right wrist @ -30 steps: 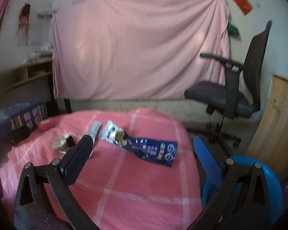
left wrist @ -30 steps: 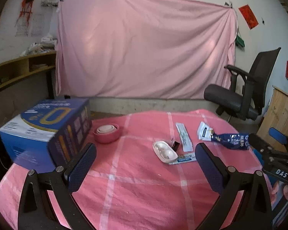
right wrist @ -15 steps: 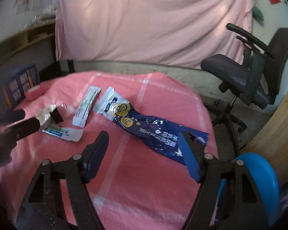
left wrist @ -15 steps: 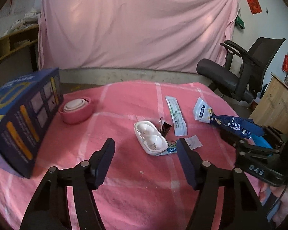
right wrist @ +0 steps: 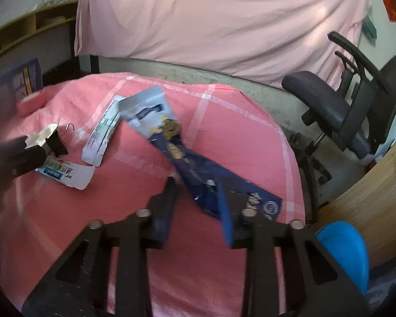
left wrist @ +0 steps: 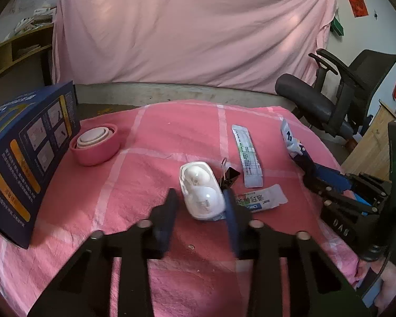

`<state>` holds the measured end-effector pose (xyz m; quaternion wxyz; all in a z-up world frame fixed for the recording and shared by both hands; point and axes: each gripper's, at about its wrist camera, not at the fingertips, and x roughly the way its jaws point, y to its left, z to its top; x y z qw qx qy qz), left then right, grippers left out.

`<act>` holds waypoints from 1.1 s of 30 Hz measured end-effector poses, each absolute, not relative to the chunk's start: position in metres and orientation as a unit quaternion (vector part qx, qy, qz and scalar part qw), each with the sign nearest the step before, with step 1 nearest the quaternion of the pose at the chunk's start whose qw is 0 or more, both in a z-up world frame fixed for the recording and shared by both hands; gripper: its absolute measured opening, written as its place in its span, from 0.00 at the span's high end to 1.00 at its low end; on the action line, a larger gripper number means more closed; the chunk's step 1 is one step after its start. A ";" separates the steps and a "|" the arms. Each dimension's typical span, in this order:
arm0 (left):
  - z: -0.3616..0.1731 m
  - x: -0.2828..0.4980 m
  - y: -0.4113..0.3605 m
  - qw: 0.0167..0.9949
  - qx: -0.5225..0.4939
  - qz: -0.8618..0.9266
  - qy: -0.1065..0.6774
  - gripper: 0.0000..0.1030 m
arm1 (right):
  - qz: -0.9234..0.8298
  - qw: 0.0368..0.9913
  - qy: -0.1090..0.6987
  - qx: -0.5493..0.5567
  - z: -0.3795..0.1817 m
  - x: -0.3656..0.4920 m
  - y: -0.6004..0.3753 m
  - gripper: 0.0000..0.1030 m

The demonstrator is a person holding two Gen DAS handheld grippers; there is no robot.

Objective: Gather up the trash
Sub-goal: 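Grasp the white earbud case with the left gripper while the right gripper grasps the blue snack wrapper, then carry the earbud case and blue wrapper over the blue basin and release both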

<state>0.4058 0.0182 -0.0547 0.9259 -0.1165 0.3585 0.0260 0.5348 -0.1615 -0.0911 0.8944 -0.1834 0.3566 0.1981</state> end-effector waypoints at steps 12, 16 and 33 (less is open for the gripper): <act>-0.049 0.386 0.024 0.931 -0.131 0.025 0.339 0.76 | 0.224 0.906 0.333 -0.136 -0.079 0.516 -0.171 0.62; -0.044 0.372 0.021 0.940 -0.127 0.026 0.316 0.76 | 0.239 0.915 0.311 -0.091 -0.069 0.506 -0.185 0.63; 0.021 0.334 -0.041 0.984 -0.079 -0.029 0.159 0.76 | 0.234 0.966 0.113 0.013 0.002 0.426 -0.259 0.64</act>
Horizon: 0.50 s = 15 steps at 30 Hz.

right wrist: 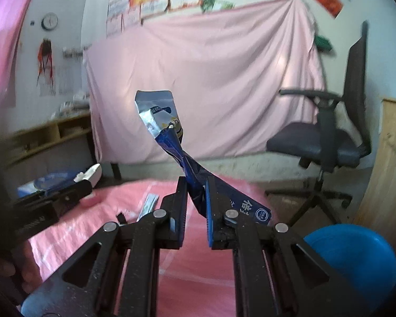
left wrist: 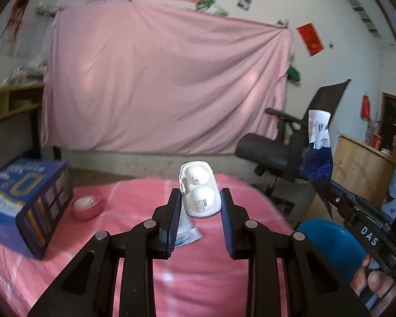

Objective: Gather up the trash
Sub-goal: 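Carry the earbud case and blue wrapper over the blue basin and release both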

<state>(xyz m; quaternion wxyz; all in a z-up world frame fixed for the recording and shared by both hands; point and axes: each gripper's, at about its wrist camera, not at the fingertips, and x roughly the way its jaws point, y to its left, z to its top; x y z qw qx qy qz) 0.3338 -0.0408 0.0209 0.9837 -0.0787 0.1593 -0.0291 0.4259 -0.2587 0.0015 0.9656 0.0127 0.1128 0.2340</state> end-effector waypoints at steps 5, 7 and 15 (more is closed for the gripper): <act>0.037 0.331 -0.072 0.987 -0.058 -0.066 0.135 0.76 | 0.205 0.976 0.072 0.025 0.016 0.410 -0.293 0.64; 0.042 0.334 -0.085 0.987 -0.054 -0.080 0.130 0.76 | 0.193 0.979 0.063 0.029 0.019 0.405 -0.307 0.64; 0.050 0.346 -0.147 0.982 -0.032 -0.138 0.126 0.76 | 0.132 0.986 0.084 0.054 0.010 0.403 -0.363 0.63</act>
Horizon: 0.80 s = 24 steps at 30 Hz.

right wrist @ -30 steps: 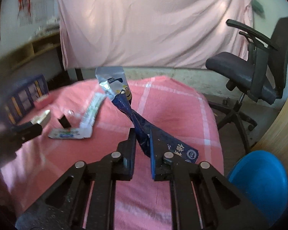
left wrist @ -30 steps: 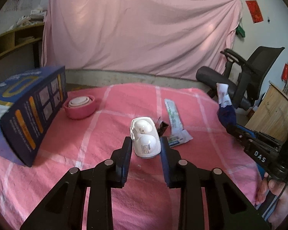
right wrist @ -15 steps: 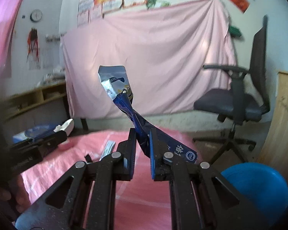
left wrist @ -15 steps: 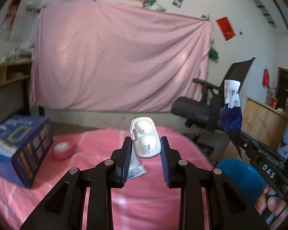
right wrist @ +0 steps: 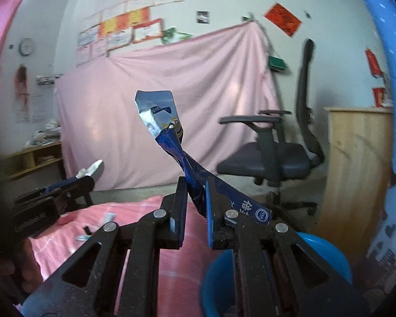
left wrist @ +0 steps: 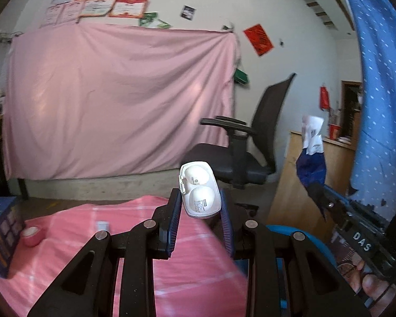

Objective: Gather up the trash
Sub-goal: 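Carry the earbud case and blue wrapper over the blue basin and release both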

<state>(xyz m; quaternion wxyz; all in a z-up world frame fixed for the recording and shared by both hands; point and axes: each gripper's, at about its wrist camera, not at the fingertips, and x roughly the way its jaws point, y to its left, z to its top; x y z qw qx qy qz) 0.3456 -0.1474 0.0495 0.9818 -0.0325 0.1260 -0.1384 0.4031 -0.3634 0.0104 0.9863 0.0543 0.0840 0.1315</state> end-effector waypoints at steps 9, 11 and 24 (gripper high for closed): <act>0.036 0.372 -0.222 0.962 -0.025 -0.210 0.175 0.76 | 0.049 0.978 0.165 0.119 -0.017 0.420 -0.432 0.63; 0.034 0.378 -0.233 0.958 -0.027 -0.220 0.185 0.76 | 0.038 0.975 0.177 0.126 -0.021 0.421 -0.440 0.63; -0.001 0.404 -0.270 0.919 -0.040 -0.266 0.289 0.76 | 0.019 0.961 0.231 0.152 -0.042 0.433 -0.461 0.61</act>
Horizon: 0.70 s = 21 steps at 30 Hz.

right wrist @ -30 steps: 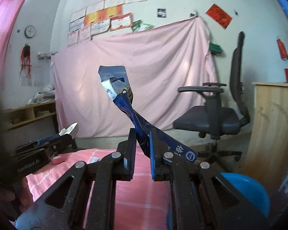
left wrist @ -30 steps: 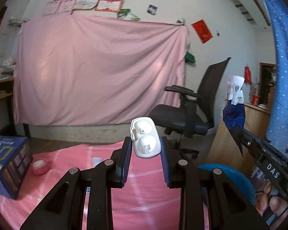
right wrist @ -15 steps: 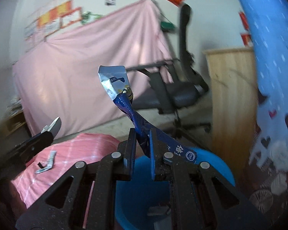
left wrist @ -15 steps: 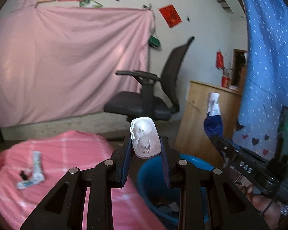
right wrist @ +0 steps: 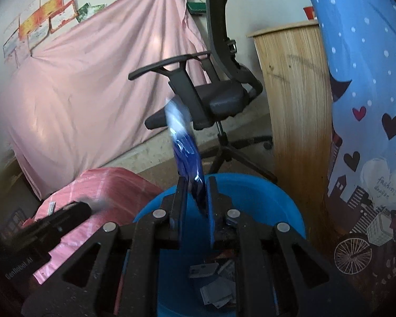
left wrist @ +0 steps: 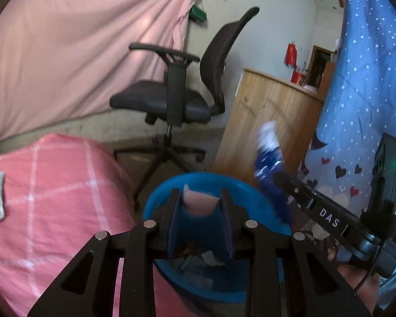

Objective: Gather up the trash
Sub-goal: 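Carry the earbud case and blue wrapper over the blue basin and release both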

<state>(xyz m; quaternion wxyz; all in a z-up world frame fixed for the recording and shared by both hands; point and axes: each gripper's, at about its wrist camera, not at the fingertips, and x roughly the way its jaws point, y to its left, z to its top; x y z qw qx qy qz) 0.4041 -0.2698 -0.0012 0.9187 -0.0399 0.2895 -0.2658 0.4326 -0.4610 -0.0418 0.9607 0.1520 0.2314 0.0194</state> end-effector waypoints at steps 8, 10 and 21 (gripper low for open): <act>-0.008 0.409 -0.264 0.909 -0.052 -0.268 0.315 0.75 | 0.021 0.959 0.237 0.156 -0.045 0.435 -0.462 0.61; -0.006 0.409 -0.259 0.913 -0.056 -0.260 0.310 0.75 | 0.022 0.960 0.233 0.156 -0.044 0.435 -0.462 0.60; 0.011 0.398 -0.226 0.943 -0.062 -0.193 0.263 0.60 | 0.037 0.974 0.181 0.134 -0.027 0.425 -0.446 0.35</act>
